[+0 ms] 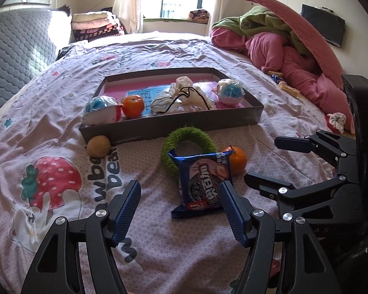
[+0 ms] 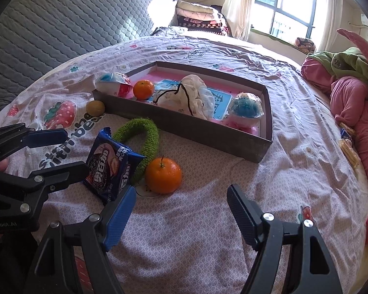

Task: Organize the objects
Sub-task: 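Grasp the blue cookie packet with the left tool while the right tool approaches the orange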

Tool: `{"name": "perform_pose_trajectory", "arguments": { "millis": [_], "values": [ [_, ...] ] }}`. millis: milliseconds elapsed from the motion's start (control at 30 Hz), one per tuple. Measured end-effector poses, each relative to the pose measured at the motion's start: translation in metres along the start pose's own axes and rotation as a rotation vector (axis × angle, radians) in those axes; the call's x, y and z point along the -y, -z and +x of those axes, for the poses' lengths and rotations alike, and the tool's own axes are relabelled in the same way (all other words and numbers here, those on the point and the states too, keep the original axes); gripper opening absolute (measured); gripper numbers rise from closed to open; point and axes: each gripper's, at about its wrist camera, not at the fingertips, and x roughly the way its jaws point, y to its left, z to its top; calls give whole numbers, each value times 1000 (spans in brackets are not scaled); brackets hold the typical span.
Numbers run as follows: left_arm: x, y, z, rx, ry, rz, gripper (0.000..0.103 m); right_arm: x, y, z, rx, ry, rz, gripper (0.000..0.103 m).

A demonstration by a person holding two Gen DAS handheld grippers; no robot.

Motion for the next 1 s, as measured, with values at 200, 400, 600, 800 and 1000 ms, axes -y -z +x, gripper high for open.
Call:
{"name": "perform_pose_trajectory", "arguments": {
  "millis": [200,400,600,800,1000],
  "values": [
    [11,-2,5,-10,19,12,68,3,3,6,-16,6,-6,76],
    [17,-6,9,-14,26,3,68,6,6,8,-17,4,-18,76],
    [19,-10,13,-26,34,-9,68,7,8,11,-10,-15,-35,76],
    [21,-13,21,-44,30,-26,68,0,7,13,5,-11,-69,76],
    [19,-14,33,-91,15,-57,68,-5,4,23,5,13,-94,76]
  ]
}}
